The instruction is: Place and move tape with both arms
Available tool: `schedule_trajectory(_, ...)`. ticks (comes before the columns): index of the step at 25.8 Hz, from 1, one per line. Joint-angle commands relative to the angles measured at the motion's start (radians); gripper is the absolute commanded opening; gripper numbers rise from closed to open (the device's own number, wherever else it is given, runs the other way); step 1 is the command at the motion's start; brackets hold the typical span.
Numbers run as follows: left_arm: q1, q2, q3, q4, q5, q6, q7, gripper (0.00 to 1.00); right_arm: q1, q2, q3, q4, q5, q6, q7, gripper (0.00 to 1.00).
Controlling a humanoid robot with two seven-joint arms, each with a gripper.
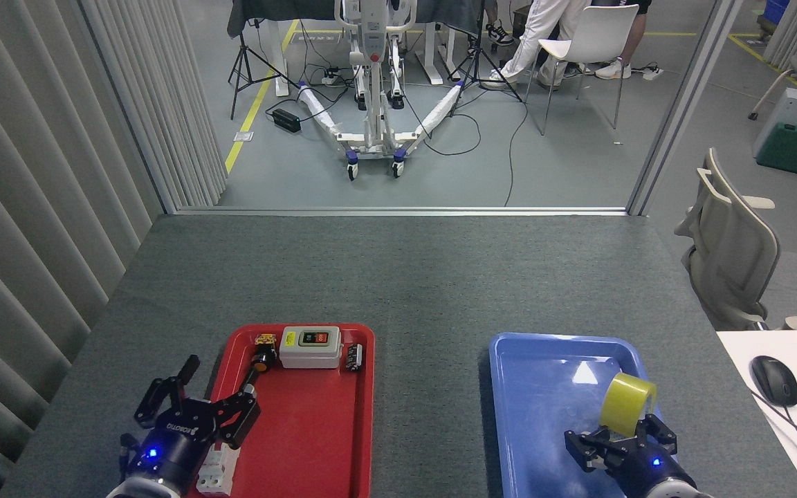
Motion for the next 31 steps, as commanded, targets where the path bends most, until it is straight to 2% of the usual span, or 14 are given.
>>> schedule_trajectory(1, 0.041, -0.024, 0.024, -0.050, -0.066, 0.176, -0.024, 1.00, -0.009, -0.001, 0.044, 0.000, -0.028, 0.085, 0.078, 0.36)
schedule_trajectory(2, 0.041, -0.027, 0.051, -0.050, -0.063, 0.179, -0.045, 1.00, -0.018, -0.001, 0.069, 0.000, -0.028, 0.113, 0.075, 0.62)
schedule_trajectory(4, 0.041, -0.031, 0.105, -0.049, -0.014, 0.182, -0.080, 1.00, -0.038, -0.001, 0.101, 0.000, -0.028, 0.156, 0.069, 0.92)
schedule_trajectory(5, 0.043, -0.034, 0.120, -0.046, 0.041, 0.188, -0.096, 1.00, -0.041, -0.001, 0.106, 0.000, -0.028, 0.165, 0.064, 1.00)
schedule_trajectory(9, 0.043, -0.027, 0.140, -0.029, 0.306, 0.199, -0.139, 1.00, -0.038, -0.001, 0.109, 0.000, -0.029, 0.162, 0.026, 1.00)
schedule_trajectory(14, 0.066, -0.031, 0.134, -0.083, 0.334, 0.190, -0.120, 1.00, -0.031, 0.004, 0.109, -0.022, -0.028, 0.160, 0.012, 1.00)
schedule_trajectory(17, 0.089, -0.031, 0.136, -0.118, 0.242, 0.188, -0.076, 1.00, 0.000, 0.010, 0.095, -0.069, -0.028, 0.146, -0.109, 1.00)
schedule_trajectory(21, 0.101, -0.033, 0.134, -0.156, 0.026, 0.162, -0.062, 1.00, 0.074, 0.030, 0.058, -0.079, -0.008, 0.142, -0.496, 1.00)
schedule_trajectory(23, 0.103, -0.034, 0.131, -0.158, -0.085, 0.113, -0.060, 1.00, 0.101, 0.054, 0.051, -0.079, -0.002, 0.145, -0.605, 1.00)
schedule_trajectory(26, 0.103, -0.034, 0.125, -0.147, -0.192, 0.020, -0.060, 1.00, 0.135, 0.096, 0.049, -0.079, -0.002, 0.151, -0.632, 1.00)
schedule_trajectory(28, 0.101, -0.034, 0.128, -0.141, -0.198, -0.022, -0.060, 1.00, 0.147, 0.113, 0.049, -0.079, 0.000, 0.159, -0.634, 1.00)
schedule_trajectory(31, 0.101, -0.050, 0.137, -0.138, -0.182, -0.027, -0.077, 1.00, 0.155, 0.120, 0.051, -0.082, -0.002, 0.168, -0.637, 1.00)
